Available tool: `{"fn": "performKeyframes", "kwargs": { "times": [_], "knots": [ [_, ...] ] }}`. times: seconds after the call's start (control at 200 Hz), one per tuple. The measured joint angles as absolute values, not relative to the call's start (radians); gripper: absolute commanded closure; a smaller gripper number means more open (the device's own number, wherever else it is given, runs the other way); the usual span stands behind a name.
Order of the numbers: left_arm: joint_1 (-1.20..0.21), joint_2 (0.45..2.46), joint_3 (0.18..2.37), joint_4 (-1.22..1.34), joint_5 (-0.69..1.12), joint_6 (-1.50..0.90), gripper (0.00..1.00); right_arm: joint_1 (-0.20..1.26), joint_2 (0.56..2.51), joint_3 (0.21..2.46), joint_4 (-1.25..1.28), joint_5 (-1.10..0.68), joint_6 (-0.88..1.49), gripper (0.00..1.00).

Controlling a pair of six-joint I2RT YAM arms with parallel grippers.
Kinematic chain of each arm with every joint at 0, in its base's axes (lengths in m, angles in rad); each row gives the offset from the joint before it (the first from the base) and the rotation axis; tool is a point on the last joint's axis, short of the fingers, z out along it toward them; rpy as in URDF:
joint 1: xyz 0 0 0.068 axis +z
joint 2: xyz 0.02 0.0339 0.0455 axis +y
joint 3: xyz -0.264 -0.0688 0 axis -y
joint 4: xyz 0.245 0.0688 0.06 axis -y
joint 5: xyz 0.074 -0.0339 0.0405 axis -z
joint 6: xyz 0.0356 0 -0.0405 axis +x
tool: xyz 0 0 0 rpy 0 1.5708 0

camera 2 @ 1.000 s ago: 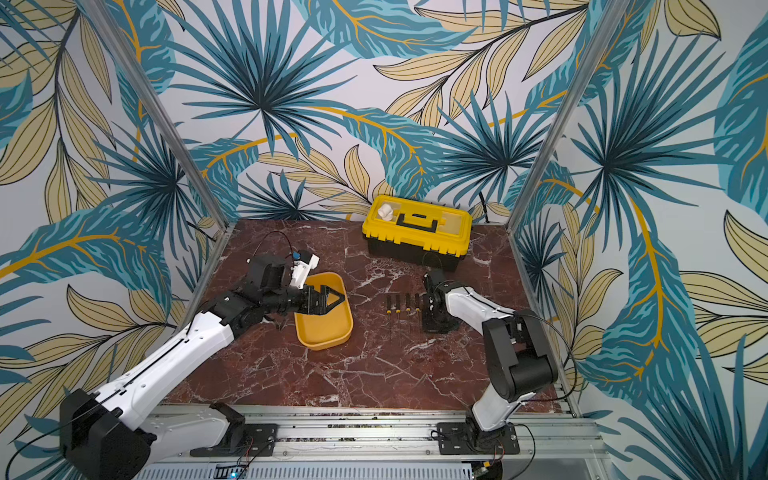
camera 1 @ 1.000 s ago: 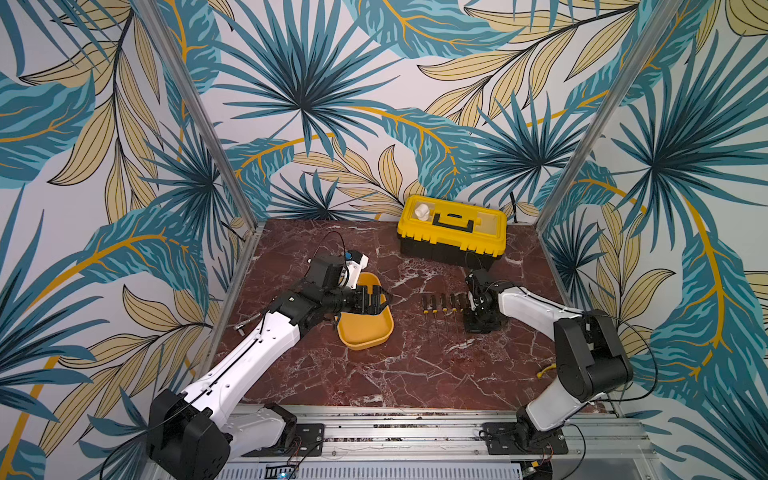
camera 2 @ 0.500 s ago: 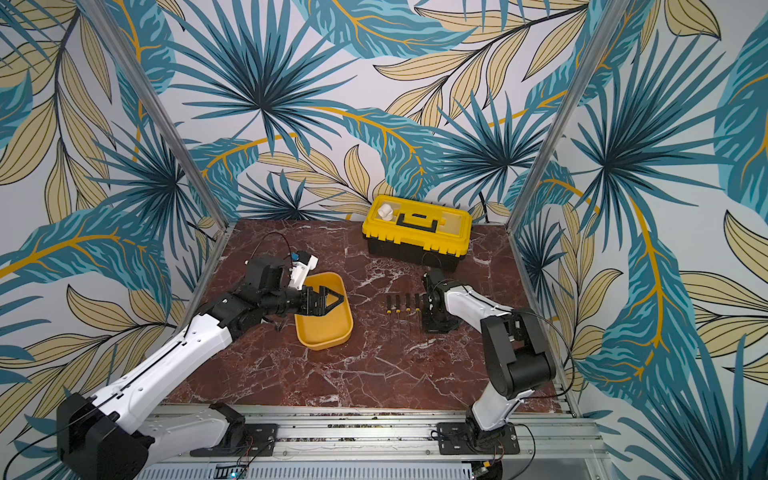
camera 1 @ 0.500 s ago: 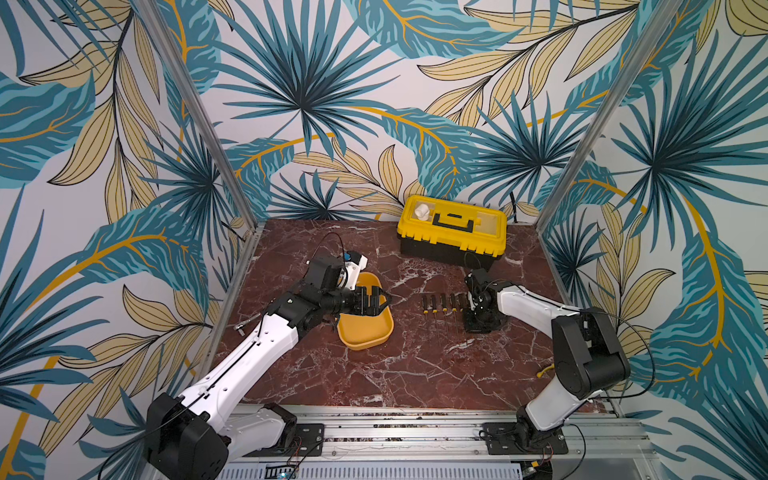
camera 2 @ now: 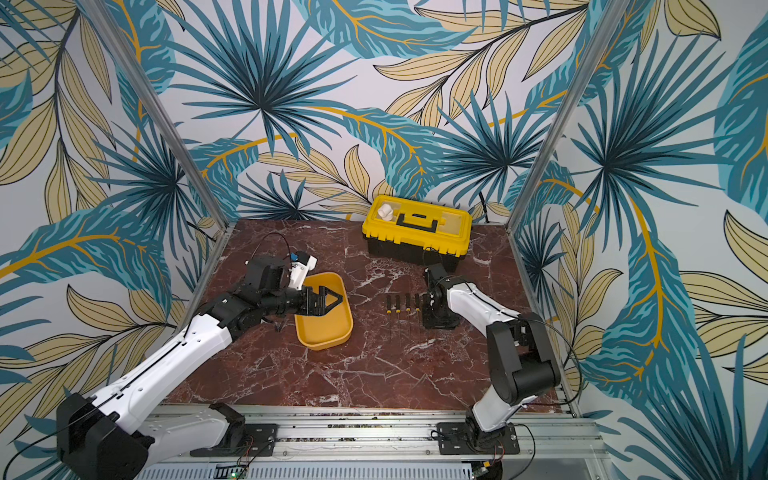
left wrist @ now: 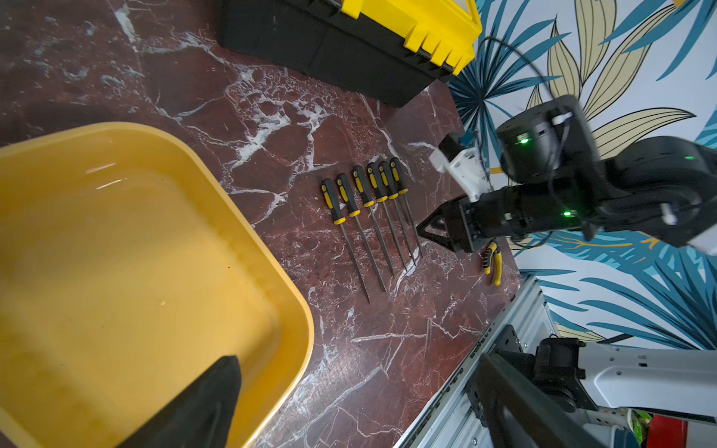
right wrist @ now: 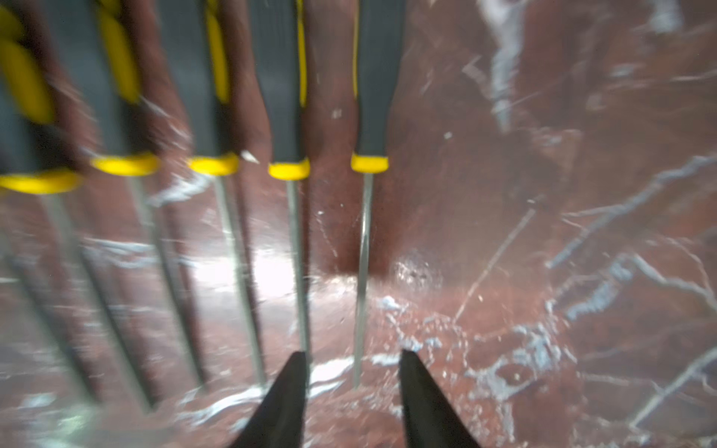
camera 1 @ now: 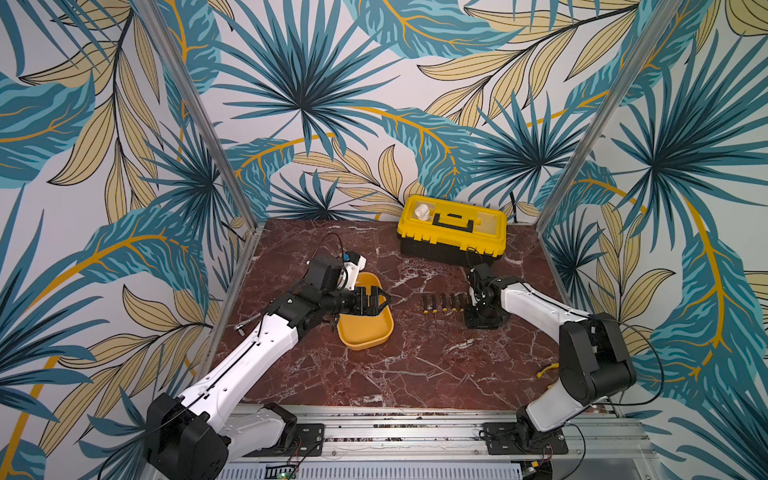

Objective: Take the file tool out of the storage box
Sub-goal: Place the file tool at the center of the board, then reset both arms

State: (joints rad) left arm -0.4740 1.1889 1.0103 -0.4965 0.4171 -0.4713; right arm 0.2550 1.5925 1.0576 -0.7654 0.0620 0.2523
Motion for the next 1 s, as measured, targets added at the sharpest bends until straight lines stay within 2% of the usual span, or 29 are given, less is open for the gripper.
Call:
{"fn": "performKeyframes", "kwargs": {
  "times": [0.035, 0.05, 0.26, 0.601, 0.997],
  "knots": [
    [-0.474, 1.189, 1.010, -0.500, 0.406, -0.467, 0.00, 0.255, 1.560, 1.072, -0.770, 0.057, 0.253, 0.02],
    [-0.474, 1.189, 1.010, -0.502, 0.403, -0.466, 0.00, 0.255, 1.545, 1.078, -0.773, 0.055, 0.253, 0.01],
    [-0.460, 1.189, 1.010, -0.514, 0.319, -0.453, 0.00, 0.255, 1.387, 1.155, -0.782, 0.046, 0.243, 0.01],
    [-0.426, 1.200, 1.010, -0.515, 0.178, -0.429, 0.00, 0.208, 1.365, 1.147, -0.654, 0.028, 0.179, 0.00],
    [-0.399, 1.141, 0.931, -0.412, -0.043, -0.379, 0.00, 0.130, 1.189, 0.839, -0.225, 0.105, 0.088, 0.00]
  ]
}}
